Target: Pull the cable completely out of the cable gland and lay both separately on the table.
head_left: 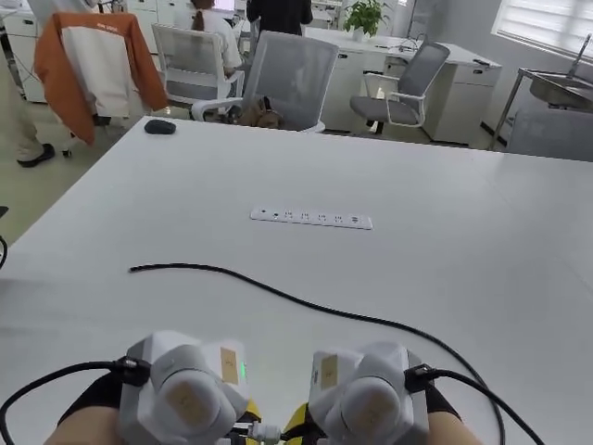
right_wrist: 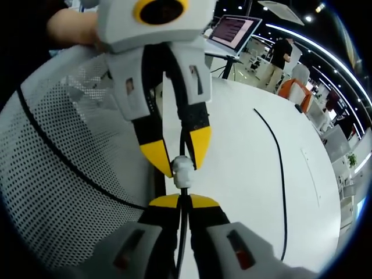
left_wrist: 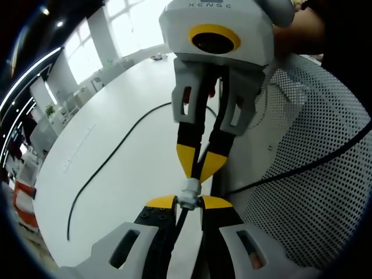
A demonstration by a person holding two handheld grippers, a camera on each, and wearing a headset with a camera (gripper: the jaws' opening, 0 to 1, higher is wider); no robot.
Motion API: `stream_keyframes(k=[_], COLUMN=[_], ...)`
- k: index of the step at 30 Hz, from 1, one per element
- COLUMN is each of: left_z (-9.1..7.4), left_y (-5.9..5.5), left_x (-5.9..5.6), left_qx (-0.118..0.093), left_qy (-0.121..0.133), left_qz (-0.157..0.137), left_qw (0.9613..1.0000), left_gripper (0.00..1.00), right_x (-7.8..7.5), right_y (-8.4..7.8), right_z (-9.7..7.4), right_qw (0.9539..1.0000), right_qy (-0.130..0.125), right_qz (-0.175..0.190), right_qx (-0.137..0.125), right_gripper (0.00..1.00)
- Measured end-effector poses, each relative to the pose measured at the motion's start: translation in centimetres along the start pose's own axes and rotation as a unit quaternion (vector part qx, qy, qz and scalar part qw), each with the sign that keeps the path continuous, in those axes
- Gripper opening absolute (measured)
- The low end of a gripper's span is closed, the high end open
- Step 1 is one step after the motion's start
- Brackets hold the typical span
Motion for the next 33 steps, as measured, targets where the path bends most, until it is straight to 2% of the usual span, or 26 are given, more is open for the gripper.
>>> stream_keyframes(k=[2, 5, 9, 13, 14, 16, 21, 24, 26, 27, 29, 33], left_z=[0.0, 0.1, 0.1, 0.0, 0.0, -0.1, -0.1, -0.1, -0.1, -0.1, -0.1, -0.2], left_y=[0.0, -0.3, -0.2, -0.3, -0.4, -0.4, -0.2, -0.3, -0.3, -0.3, -0.3, 0.0], left_x=[0.0, 0.1, 0.1, 0.3, 0.3, 0.3, 0.3, 0.3, 0.3, 0.3, 0.3, 0.1], left_qx=[0.001, 0.009, 0.009, 0.011, 0.012, 0.011, 0.009, 0.009, 0.009, 0.011, 0.011, 0.000], left_qy=[0.000, 0.003, 0.005, 0.010, 0.011, 0.011, 0.012, 0.012, 0.012, 0.012, 0.011, 0.010], left_qz=[0.000, 0.002, 0.003, 0.002, 0.002, 0.000, 0.000, -0.002, -0.001, 0.000, -0.002, 0.000], left_qw=[1.0000, 0.9999, 0.9999, 0.9999, 0.9999, 0.9999, 0.9999, 0.9999, 0.9999, 0.9999, 0.9999, 1.0000], left_gripper=[0.17, 0.17, 0.17, 0.17, 0.17, 0.17, 0.17, 0.17, 0.17, 0.17, 0.17, 0.17], right_x=[0.0, -0.2, -0.3, -0.7, -0.7, -0.9, -1.2, -1.1, -0.7, -0.4, -0.2, -0.2], right_y=[-0.1, -1.0, -1.4, -2.6, -3.2, -3.7, -3.6, -3.0, -2.1, -1.6, -0.9, -0.5], right_z=[0.1, 0.3, 0.2, 0.2, 0.2, 0.3, 0.0, 0.1, 0.3, 0.4, 0.4, 0.3], right_qw=[1.0000, 0.9991, 0.9988, 0.9956, 0.9934, 0.9914, 0.9913, 0.9931, 0.9957, 0.9975, 0.9988, 0.9995], right_qy=[-0.001, -0.008, -0.011, -0.021, -0.024, -0.028, -0.036, -0.036, -0.022, -0.013, -0.009, -0.004], right_qz=[0.001, -0.012, 0.000, 0.008, 0.008, 0.009, 0.012, 0.007, -0.018, -0.016, -0.013, -0.006], right_qx=[0.004, 0.039, 0.049, 0.091, 0.112, 0.128, 0.126, 0.112, 0.088, 0.068, 0.046, 0.030], right_gripper=[0.03, 0.03, 0.03, 0.02, 0.02, 0.02, 0.03, 0.13, 0.12, 0.13, 0.18, 0.16])
Point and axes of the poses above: the centre of the closed fingertips' face, and the gripper's own axes: z roughly forward along the fingers, x roughly to its left, y roughly out of its top, the point moved 7 cm from there along -z, roughly backward along the fingers, and after that the axes turned 1 degree about -x, right-handed, at the moved point
